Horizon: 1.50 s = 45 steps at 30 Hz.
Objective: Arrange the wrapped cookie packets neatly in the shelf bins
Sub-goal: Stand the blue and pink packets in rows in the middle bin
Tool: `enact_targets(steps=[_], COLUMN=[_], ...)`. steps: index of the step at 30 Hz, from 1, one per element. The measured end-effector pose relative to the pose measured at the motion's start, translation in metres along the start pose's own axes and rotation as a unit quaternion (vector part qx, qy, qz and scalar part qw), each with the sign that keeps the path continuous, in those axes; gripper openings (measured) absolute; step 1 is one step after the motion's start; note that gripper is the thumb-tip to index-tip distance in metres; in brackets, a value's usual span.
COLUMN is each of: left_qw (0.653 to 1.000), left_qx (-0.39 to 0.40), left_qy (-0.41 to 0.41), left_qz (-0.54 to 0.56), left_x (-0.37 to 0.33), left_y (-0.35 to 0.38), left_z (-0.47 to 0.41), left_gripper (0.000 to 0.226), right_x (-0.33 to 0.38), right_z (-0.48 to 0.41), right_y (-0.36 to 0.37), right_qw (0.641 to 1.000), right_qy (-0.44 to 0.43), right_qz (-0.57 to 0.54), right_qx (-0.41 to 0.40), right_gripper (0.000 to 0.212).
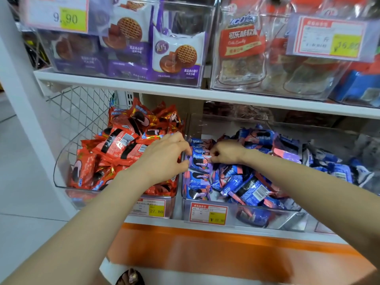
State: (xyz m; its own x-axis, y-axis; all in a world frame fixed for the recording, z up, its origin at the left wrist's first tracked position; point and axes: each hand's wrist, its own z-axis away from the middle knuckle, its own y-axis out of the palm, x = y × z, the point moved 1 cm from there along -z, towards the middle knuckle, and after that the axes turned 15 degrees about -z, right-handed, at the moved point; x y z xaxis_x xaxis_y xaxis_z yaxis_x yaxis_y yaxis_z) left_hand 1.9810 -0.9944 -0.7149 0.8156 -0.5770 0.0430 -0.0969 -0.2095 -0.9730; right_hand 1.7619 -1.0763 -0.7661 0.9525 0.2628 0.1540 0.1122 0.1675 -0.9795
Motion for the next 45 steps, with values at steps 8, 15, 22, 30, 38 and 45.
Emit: enact_targets(steps=[8,15,22,30,38,45], left_qw=[1.000,1.000,0.998,0.994,0.914,0.886], left_qx=[0.001,-0.001,-0.029,0.088,0.266,0.402], left_qy=[0.001,0.002,0.046,0.061,0.090,0.080], left_qz=[-0.003,-0.025,0.020,0.011,-0.292,-0.215], left_x=[0.000,-0.005,-0.026,-0.047,-0.040,-0.053], left_y=[0.000,-0.003,0.002,0.031,0.041,0.060], left_z=[-0.001,-0.002,-0.010,-0.054,-0.090,-0.100], left_gripper=[0.028,0.029,0.025,0.023,0.048,0.055], right_x=[0.001,0.004,0.003,-0.002,-0.015,-0.017], right_z=[-0.004,-0.001,0.049,0.064,0.067,0.069], right_y=[0.003,0.001,-0.011,-0.012,-0.019,-0.016], right_qw=[0.999,1.000,0.993,0.989,0.987,0.987], right_qy=[0.032,0.020,-0.067,-0.074,-0.080,-0.084], right_qz=[0.004,0.014,0.037,0.070,0.063,0.072], right_qx=[-0.028,-0.013,0.090,0.110,0.122,0.117], right_gripper=[0.034,0.032,0.052,0.061,0.064,0.063])
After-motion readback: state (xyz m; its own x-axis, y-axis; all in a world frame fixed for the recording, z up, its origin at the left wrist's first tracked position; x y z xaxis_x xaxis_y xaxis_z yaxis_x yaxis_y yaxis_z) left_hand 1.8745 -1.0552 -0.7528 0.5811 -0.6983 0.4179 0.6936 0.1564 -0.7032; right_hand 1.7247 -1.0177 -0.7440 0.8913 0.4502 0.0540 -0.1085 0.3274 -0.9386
